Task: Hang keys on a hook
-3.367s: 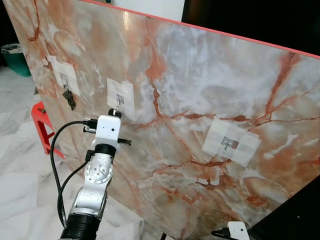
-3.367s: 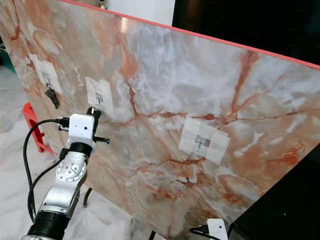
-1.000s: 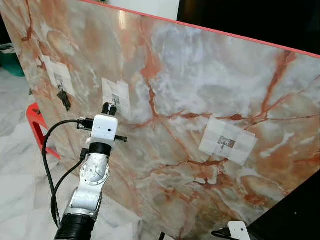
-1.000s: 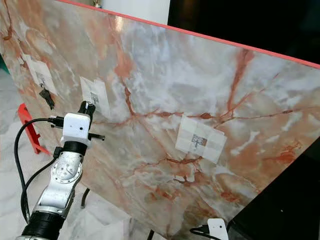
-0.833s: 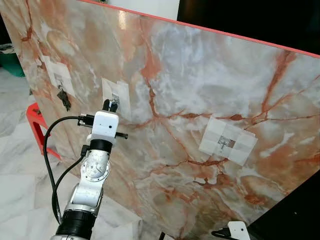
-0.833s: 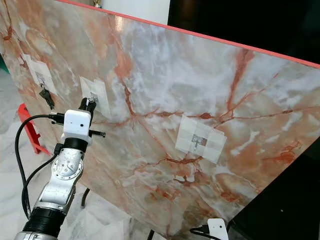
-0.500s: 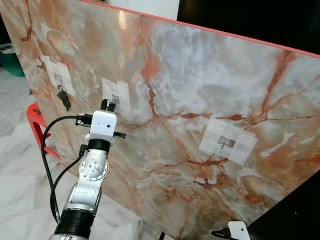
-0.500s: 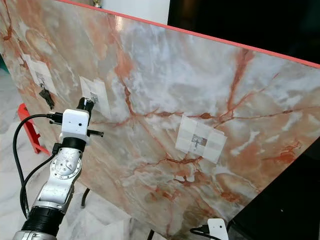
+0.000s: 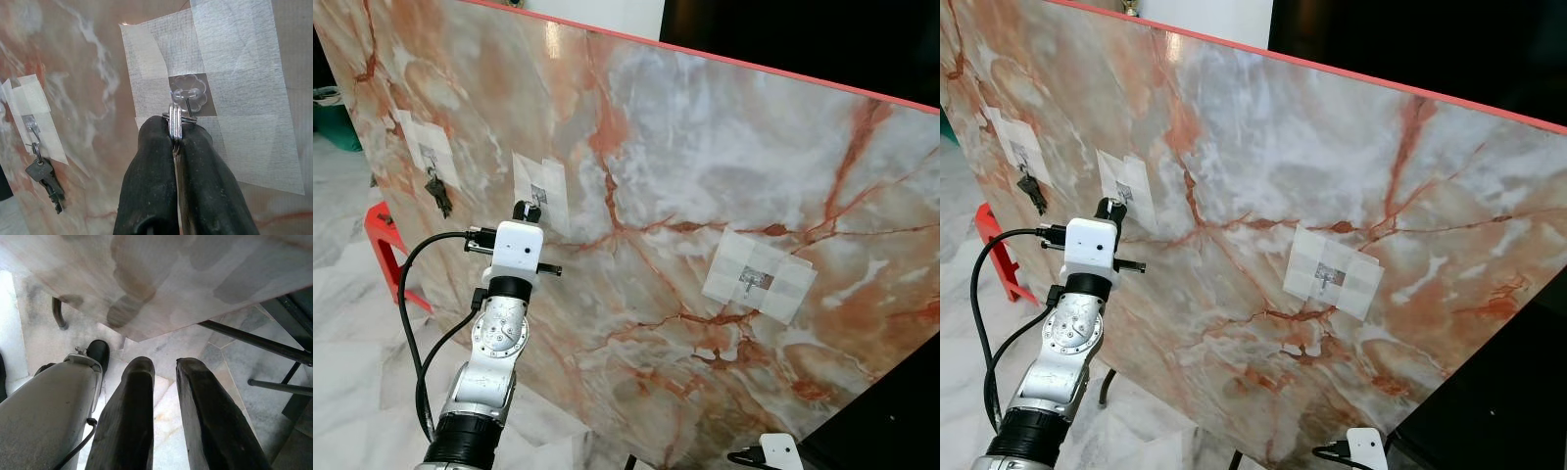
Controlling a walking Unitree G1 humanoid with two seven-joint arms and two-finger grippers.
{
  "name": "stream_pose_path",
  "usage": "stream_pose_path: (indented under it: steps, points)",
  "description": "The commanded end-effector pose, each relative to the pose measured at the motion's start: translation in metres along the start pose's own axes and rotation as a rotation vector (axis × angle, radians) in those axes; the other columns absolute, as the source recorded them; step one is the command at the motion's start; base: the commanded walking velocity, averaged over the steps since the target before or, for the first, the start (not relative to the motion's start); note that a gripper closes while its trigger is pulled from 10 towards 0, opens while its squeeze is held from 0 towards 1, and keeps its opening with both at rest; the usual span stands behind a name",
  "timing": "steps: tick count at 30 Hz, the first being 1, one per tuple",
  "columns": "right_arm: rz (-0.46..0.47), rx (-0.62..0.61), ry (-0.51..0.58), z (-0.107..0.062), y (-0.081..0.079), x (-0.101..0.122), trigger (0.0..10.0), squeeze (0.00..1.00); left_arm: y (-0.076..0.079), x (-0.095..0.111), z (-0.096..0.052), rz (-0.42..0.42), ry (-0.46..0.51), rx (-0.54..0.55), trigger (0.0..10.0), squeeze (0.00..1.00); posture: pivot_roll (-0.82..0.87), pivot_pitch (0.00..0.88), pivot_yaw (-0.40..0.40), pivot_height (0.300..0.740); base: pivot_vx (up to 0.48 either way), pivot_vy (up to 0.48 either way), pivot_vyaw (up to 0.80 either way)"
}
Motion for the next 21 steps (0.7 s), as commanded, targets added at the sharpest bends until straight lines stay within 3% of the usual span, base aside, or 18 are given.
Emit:
stream_pose_path:
  steps: [1, 21]
  points:
    - [0.002, -0.025, 0.017, 0.0, 0.009, 0.006, 10.0, 0.0, 0.003, -0.021, -0.01, -0.016, -0.11, -0.004, 10.0, 0.0, 0.1, 0.0, -0.129, 0.74, 0.0, 0.0, 0.0]
    - [0.003, -0.024, 0.018, 0.0, 0.009, 0.007, 10.0, 0.0, 0.001, -0.034, -0.021, -0.048, -0.196, 0.024, 10.0, 0.0, 0.1, 0.0, -0.131, 0.74, 0.0, 0.0, 0.0]
Point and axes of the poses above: a point about 5 cm out from each wrist's last joint towards the gripper, its own z axis pointing out of the wrist towards the gripper, its own x axis along the axis of the wrist's last joint, y = z × x, the point moved 2 cm from there along z, pointing out of the wrist towards the gripper, and after that the axes turned 11 degrees about -z, right-handed, at the moved point
